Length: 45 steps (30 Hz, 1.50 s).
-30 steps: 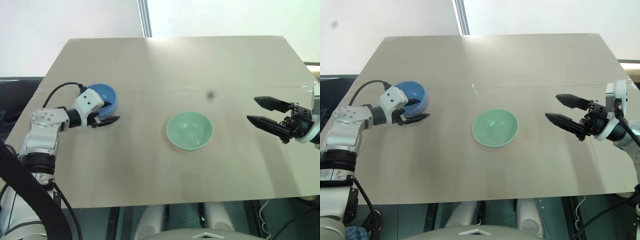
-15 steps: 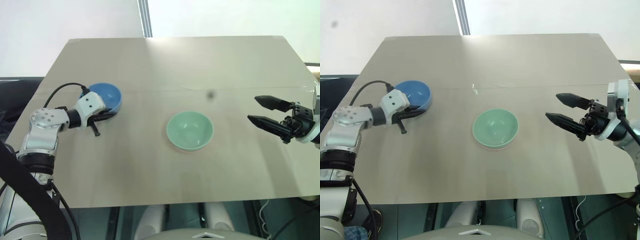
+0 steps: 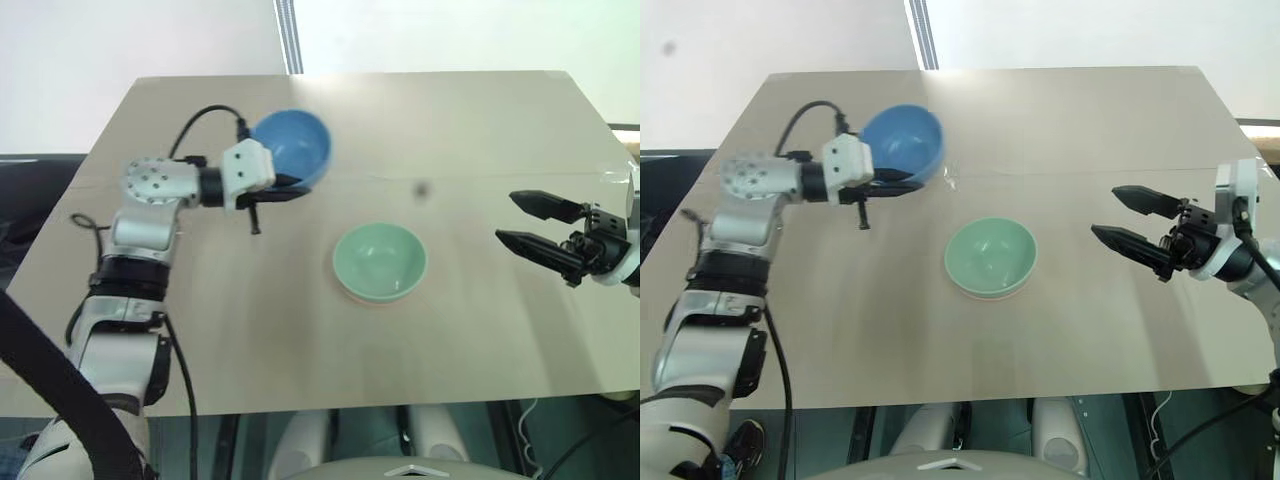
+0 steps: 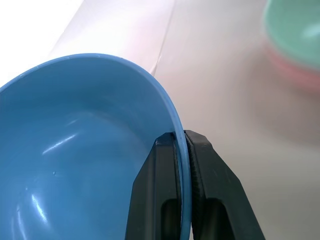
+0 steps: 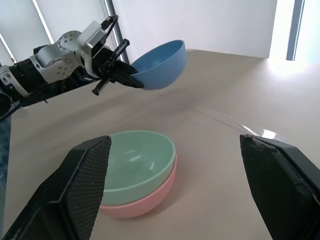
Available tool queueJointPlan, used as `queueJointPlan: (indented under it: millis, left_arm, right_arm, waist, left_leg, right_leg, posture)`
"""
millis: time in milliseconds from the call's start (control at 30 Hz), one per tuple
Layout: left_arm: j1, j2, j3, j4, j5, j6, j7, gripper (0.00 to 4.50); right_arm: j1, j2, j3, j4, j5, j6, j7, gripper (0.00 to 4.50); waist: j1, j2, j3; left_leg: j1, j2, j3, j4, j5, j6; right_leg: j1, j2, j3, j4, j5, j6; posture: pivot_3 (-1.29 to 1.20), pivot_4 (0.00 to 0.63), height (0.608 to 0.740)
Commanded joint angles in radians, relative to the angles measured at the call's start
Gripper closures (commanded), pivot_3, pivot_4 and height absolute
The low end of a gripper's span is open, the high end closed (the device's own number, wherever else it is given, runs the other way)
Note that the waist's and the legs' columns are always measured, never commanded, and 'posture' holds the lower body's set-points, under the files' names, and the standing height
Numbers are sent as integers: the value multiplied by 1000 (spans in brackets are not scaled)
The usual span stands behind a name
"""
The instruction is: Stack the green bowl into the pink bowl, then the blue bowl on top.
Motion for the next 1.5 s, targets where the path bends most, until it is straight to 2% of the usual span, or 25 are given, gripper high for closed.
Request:
queueJointPlan:
  millis: [33, 200, 300, 600, 767, 800, 833, 867, 933, 1133, 1333, 1400, 1500]
  left_arm:
    - [-22, -32, -37, -175, -90, 39, -77, 4437]
    - [46, -61, -119, -386, -174, 87, -174, 4437]
    - [79, -56, -141, -441, -203, 98, -217, 4437]
    - [91, -26, -157, -434, -191, 92, -279, 4437]
    - [93, -12, -155, -420, -146, 67, -260, 4437]
    - [97, -10, -154, -424, -151, 68, -264, 3703]
    - [99, -11, -151, -425, -158, 67, -268, 3496]
    - [101, -7, -152, -425, -162, 71, -274, 2928]
    - [103, 2, -152, -420, -166, 78, -285, 2148]
    - [102, 12, -120, -430, -218, 164, -264, 2148]
    - [47, 43, 23, -394, -392, 551, -117, 2148]
    - [88, 77, 73, -393, -438, 657, -82, 2148]
    - [186, 140, 129, -362, -434, 735, -35, 2148]
  right_arm:
    - [-22, -14, -14, -7, 4, -21, 8, 0]
    - [-33, -21, -14, 1, -4, -22, 16, 0]
    - [-35, -23, -15, 4, -9, -24, 17, 0]
    - [-8, -29, -41, -13, -6, -23, 9, 0]
    - [-1, -25, -41, -14, -7, -32, 5, 0]
    - [-1, -25, -39, -14, -8, -33, 4, 0]
    - [-2, -24, -38, -13, -8, -35, 3, 0]
    - [-4, -24, -36, -10, -10, -37, 4, 0]
    - [-7, -23, -31, -6, -13, -41, 4, 0]
    - [-20, -26, -19, 7, -18, -45, 14, 0]
    - [-19, -27, -19, 7, -16, -43, 19, 0]
    - [-12, -29, -25, 10, -18, -48, 24, 0]
    - [6, -35, -32, 7, -20, -55, 41, 0]
  waist:
    - [-1, 0, 0]
    - [-1, 0, 0]
    - [1, 0, 0]
    - [3, 0, 0]
    - [2, 0, 0]
    - [3, 0, 0]
    - [3, 0, 0]
    - [3, 0, 0]
    - [3, 0, 0]
    - [3, 0, 0]
    - [1, 0, 0]
    - [-5, 0, 0]
    - [-7, 1, 0]
  left_leg:
    - [0, 0, 0, 0, 0, 0]
    - [1, 1, 1, 0, 0, 0]
    - [1, 1, 1, 0, 0, 0]
    - [3, 1, 1, 0, 0, 0]
    - [3, 1, 0, 0, 0, 0]
    - [3, 1, 0, 0, 0, 0]
    - [3, 1, 0, 0, 0, 0]
    - [3, 1, 0, 0, 0, 0]
    - [3, 1, 0, 0, 0, 0]
    - [3, 1, 0, 0, 0, 0]
    - [3, 1, -1, 0, 0, 0]
    - [4, 1, 0, 0, 0, 0]
    - [5, 2, 1, -1, 0, 0]
  right_leg:
    - [0, 0, 0, 0, 0, 0]
    - [0, 1, 1, 0, 0, 0]
    - [1, 1, 1, 0, 0, 0]
    - [3, 2, 1, 0, 0, 0]
    - [3, 2, 0, -1, 0, 0]
    - [3, 2, 0, -1, 0, 0]
    - [3, 2, 0, -1, 0, 0]
    - [3, 2, 0, -1, 0, 0]
    - [3, 2, 0, -1, 0, 0]
    - [3, 2, 0, -1, 0, 0]
    - [3, 2, -1, 0, 0, 0]
    - [3, 2, 0, 0, 0, 0]
    - [3, 2, 1, 0, 0, 0]
  posture:
    - [0, 150, 740]
    - [0, 150, 740]
    - [0, 150, 740]
    - [0, 150, 740]
    - [0, 150, 740]
    - [0, 150, 740]
    - [0, 150, 740]
    - [0, 150, 740]
    - [0, 150, 740]
    - [0, 150, 740]
    - [0, 150, 740]
    - [0, 150, 740]
    - [0, 150, 740]
